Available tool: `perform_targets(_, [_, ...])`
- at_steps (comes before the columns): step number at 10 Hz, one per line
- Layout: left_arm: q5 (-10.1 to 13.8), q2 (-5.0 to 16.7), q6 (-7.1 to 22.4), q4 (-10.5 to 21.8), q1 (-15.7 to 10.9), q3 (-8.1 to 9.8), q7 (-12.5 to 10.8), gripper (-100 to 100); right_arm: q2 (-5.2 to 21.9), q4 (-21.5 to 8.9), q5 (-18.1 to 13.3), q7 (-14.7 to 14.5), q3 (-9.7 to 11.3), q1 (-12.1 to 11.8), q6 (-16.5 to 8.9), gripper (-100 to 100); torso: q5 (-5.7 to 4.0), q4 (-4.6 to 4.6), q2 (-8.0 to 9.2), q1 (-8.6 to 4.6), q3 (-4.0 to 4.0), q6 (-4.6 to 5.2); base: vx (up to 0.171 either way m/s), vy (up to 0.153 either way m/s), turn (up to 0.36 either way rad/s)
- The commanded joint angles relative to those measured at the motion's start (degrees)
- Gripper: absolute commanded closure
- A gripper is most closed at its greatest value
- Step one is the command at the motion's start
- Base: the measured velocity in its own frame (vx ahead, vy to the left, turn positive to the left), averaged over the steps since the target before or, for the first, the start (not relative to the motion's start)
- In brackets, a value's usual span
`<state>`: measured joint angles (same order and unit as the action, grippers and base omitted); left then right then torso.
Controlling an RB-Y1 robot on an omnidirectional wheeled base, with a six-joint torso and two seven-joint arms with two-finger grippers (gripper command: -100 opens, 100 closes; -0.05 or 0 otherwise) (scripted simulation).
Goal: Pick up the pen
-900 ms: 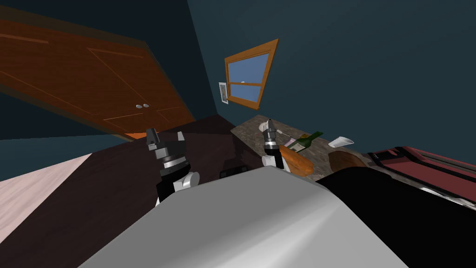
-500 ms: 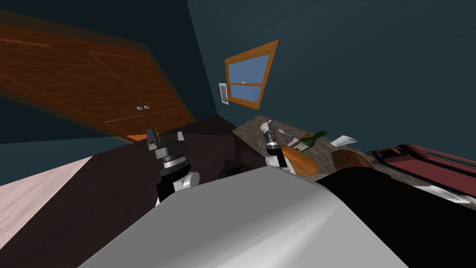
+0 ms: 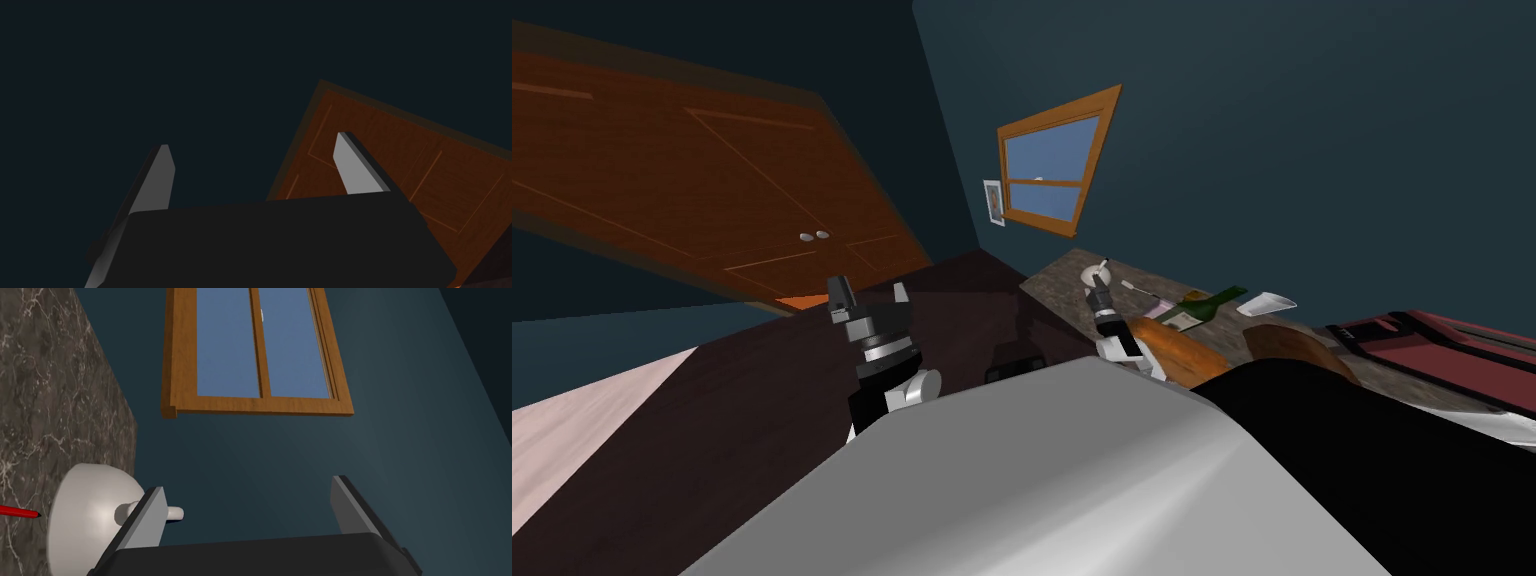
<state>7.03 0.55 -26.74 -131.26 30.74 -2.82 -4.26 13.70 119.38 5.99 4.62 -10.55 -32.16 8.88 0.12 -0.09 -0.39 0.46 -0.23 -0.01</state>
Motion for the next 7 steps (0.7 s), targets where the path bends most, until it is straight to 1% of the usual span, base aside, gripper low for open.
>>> perform_targets(1, [0.0,0.0,0.0,0.0,0.0,0.0,0.0,0,2.6,-2.2,1.3,2.3,-1.8,0.4,-2.9,-100,0.0,0.0,0.0,0.0,0.0,0.0,0.084,0.073,-0.032])
perform_targets(2, [0.0,0.0,0.0,0.0,0.0,0.0,0.0,0,2.6,-2.2,1.3,2.3,-1.8,0.4,-3.8,-100,-0.05,0.01,0.03,-0.17,0.02,0.01,0.072,0.056,-0.018])
perform_targets(3, [0.0,0.0,0.0,0.0,0.0,0.01,0.0,0,4.6,-3.9,2.5,4.4,-3.3,0.2,-5.9,-100,-0.07,0.02,0.08,-0.27,0.05,0.0,0.075,0.081,-0.038])
perform_targets(4, [0.0,0.0,0.0,0.0,0.0,0.0,0.0,0,4.6,-3.9,2.5,4.4,-3.3,0.2,-6.6,-100,-0.07,0.02,0.08,-0.23,0.05,0.01,0.076,0.085,-0.031])
perform_targets(5, [0.0,0.0,0.0,0.0,0.0,0.0,0.0,0,6.7,-5.8,3.7,6.6,-4.8,0.2,-8.6,-100,-0.06,0.02,0.08,-0.19,0.05,0.0,0.089,0.108,-0.043])
perform_targets(6, [0.0,0.0,0.0,0.0,0.0,0.0,0.0,0,6.7,-5.8,3.7,6.6,-4.8,0.2,-9.7,-100,-0.04,0.02,0.05,-0.11,0.04,0.01,0.076,0.096,-0.032])
perform_targets(7, [0.0,0.0,0.0,0.0,0.0,0.0,0.0,0,8.8,-7.7,5.1,8.8,-6.4,0.1,-11.5,-100,-0.04,0.02,0.08,-0.14,0.05,0.0,0.1,0.107,-0.043])
